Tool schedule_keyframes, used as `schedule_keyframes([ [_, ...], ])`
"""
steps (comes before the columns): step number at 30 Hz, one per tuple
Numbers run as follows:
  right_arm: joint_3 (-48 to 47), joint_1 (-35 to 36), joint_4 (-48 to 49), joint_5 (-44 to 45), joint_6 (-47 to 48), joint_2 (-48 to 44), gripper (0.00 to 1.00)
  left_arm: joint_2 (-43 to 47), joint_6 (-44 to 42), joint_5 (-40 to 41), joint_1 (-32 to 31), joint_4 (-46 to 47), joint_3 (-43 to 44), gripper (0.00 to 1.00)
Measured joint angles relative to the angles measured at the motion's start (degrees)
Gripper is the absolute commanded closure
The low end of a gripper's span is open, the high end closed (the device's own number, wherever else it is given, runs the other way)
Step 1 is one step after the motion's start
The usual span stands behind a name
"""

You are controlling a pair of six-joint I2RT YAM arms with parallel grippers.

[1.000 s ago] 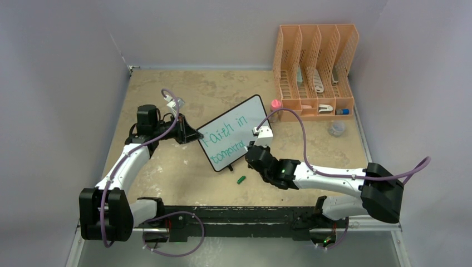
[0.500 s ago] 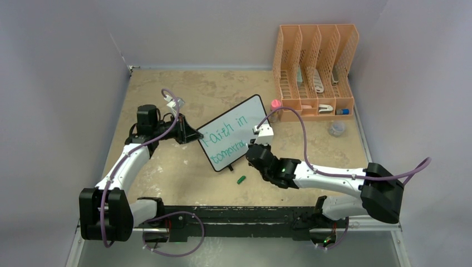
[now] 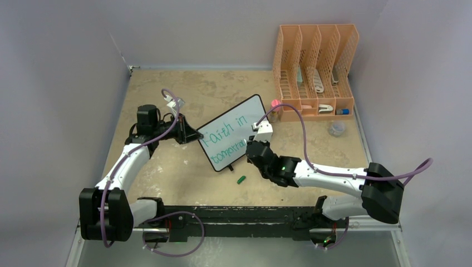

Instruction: Write a sentence on the whiteboard

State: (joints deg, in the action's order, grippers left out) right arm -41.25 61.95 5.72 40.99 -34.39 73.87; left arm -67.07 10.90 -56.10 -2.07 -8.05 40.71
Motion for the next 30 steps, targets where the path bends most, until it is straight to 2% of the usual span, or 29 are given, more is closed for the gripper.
schedule_keyframes([
  [30, 3.15, -0.04, -2.45, -0.46, -3.52, -0.68, 1.00, 0.00, 0.00, 0.24, 0.00, -0.09, 0.00, 1.00],
])
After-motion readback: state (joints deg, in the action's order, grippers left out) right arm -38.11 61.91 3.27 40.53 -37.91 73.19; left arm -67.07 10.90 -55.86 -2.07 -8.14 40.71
